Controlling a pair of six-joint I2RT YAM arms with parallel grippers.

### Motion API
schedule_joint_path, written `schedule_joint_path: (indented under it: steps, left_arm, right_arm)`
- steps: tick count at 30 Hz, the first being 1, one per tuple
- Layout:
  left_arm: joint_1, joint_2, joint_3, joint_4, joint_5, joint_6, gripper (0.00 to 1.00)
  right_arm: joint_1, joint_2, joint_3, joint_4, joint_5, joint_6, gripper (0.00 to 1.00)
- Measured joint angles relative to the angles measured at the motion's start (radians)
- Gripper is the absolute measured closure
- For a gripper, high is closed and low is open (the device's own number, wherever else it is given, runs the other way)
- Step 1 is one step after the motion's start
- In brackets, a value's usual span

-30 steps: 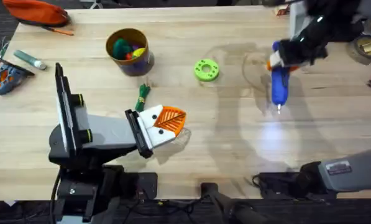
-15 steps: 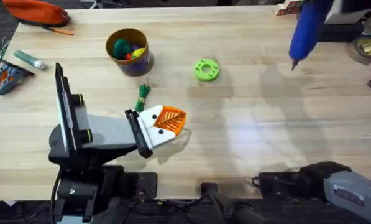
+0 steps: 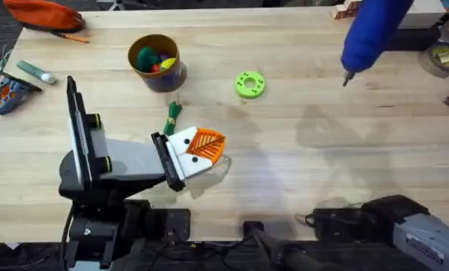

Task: Pick up the gripper from the table and insert it into the empty holder that is missing its gripper. Then pick up a screw, insert it into the mounting hole, and use the screwdriver to tighten it. Finally, clean up the table by picking up the vegetable and placing it into the bucket.

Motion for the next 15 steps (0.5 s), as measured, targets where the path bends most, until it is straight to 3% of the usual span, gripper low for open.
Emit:
schedule_joint_path:
  steps: [6,15]
  left_arm:
    - [0.0,0.0,0.0,0.0,0.0,0.0,0.985]
    - [0.0,0.0,0.0,0.0,0.0,0.0,0.985]
  right_arm:
    - [0.0,0.001,0.0,0.006,-0.122,-0.035,0.993]
    - [0.0,0.001,-0.058,0.167,-0.319,-0.082,0.993]
